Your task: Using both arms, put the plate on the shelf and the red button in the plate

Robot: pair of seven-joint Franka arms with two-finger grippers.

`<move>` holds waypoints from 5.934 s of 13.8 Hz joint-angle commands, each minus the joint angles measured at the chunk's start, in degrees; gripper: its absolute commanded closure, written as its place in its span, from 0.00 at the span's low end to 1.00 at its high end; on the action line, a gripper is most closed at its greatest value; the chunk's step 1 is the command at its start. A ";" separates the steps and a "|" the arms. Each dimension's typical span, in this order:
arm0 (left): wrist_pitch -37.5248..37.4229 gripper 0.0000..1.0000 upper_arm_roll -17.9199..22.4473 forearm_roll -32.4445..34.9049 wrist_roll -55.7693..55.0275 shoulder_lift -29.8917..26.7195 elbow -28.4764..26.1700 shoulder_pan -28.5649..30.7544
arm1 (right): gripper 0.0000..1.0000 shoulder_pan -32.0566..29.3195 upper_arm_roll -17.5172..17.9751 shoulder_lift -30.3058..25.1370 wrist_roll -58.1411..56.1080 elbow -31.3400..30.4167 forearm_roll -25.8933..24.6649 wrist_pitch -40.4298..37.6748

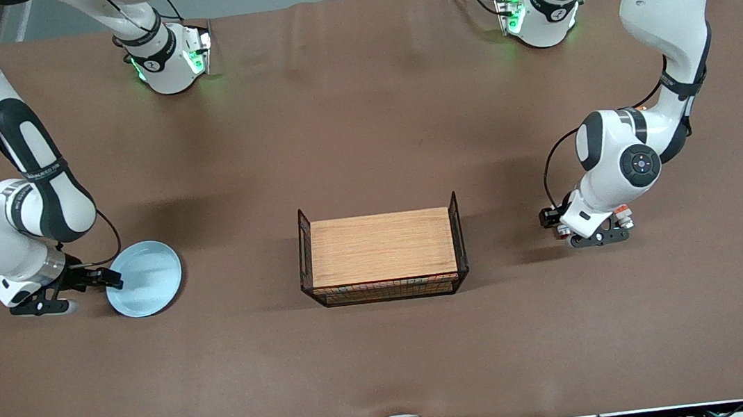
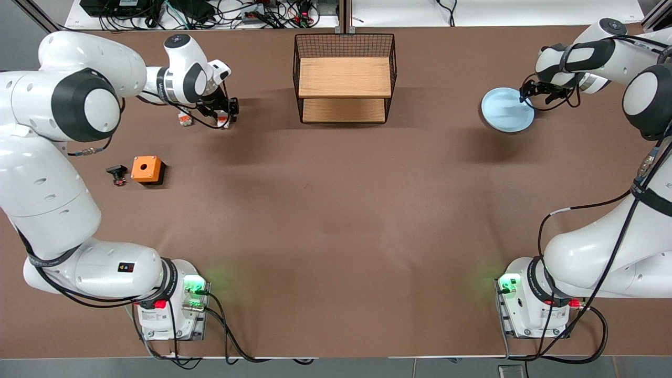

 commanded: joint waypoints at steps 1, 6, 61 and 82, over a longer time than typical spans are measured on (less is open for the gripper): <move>-1.15 0.57 -0.08 -0.54 0.95 -0.84 -0.80 -0.02 | 0.00 -0.47 0.24 2.34 -1.39 2.21 0.56 -0.36; -1.94 0.72 -0.08 -0.54 0.07 -1.54 -0.28 -0.10 | 0.00 -0.64 0.24 3.13 -1.66 2.12 0.47 -0.53; -37.27 0.72 -10.37 -0.29 -83.23 -10.86 32.33 -8.97 | 1.00 23.86 1.03 -21.12 83.10 34.81 2.84 -69.79; -36.39 0.71 -10.28 0.16 -90.27 -9.45 34.26 -9.94 | 1.00 57.36 0.68 -7.95 154.78 35.78 -12.00 -40.09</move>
